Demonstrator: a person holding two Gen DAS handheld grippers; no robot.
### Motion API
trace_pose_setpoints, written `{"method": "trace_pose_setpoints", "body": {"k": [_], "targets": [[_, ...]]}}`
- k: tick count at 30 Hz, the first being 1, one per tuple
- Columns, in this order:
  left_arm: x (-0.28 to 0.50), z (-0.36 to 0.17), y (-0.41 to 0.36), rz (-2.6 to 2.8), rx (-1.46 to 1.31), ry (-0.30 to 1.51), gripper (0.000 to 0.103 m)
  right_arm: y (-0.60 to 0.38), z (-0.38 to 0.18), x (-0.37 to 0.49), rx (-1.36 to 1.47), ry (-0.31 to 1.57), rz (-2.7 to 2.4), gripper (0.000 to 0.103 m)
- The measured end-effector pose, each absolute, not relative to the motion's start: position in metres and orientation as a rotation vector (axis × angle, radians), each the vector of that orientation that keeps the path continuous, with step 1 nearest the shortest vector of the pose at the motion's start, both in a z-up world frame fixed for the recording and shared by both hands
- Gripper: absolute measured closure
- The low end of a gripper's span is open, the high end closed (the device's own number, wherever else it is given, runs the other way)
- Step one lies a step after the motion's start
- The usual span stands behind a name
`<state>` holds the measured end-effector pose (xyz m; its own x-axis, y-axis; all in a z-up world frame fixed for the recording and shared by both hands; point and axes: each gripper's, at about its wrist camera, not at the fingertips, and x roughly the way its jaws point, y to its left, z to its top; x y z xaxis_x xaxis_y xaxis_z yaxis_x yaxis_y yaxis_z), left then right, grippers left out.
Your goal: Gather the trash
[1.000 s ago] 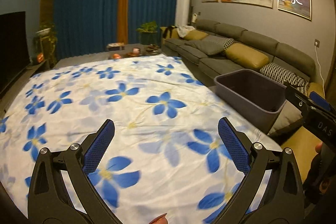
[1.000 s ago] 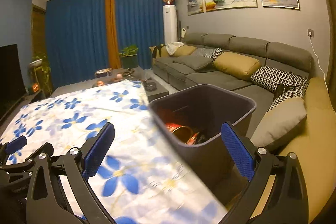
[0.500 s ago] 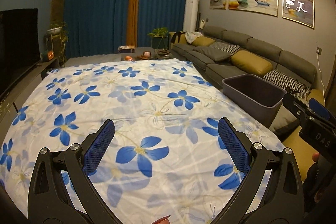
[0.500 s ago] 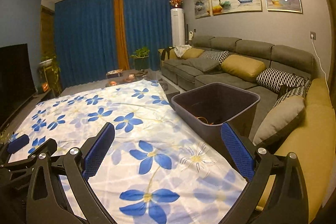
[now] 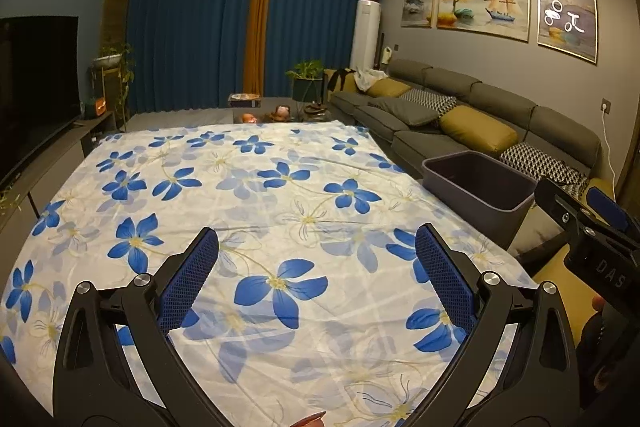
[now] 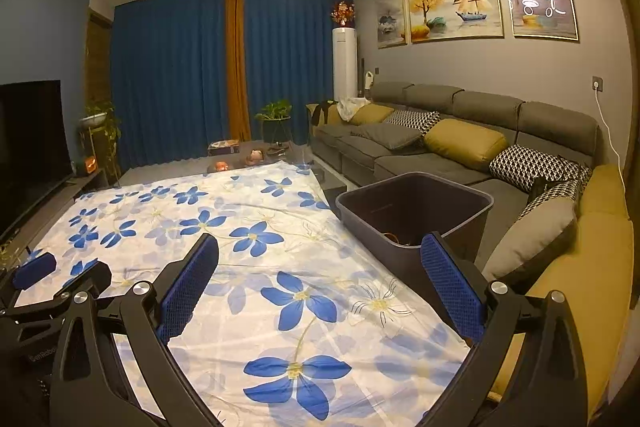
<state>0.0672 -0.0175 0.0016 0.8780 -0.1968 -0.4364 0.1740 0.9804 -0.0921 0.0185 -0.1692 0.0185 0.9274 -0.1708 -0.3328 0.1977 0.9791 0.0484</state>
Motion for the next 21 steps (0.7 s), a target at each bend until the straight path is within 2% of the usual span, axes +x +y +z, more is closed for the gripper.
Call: {"method": "trace_pose_setpoints", "body": {"k": [21], "targets": [[0.0642, 0.0039, -0.0220, -0.203, -0.055, 0.466, 0.006, -0.1724, 0.0166, 0.0144, 0.091, 0.338, -0.190, 0.006]]}}
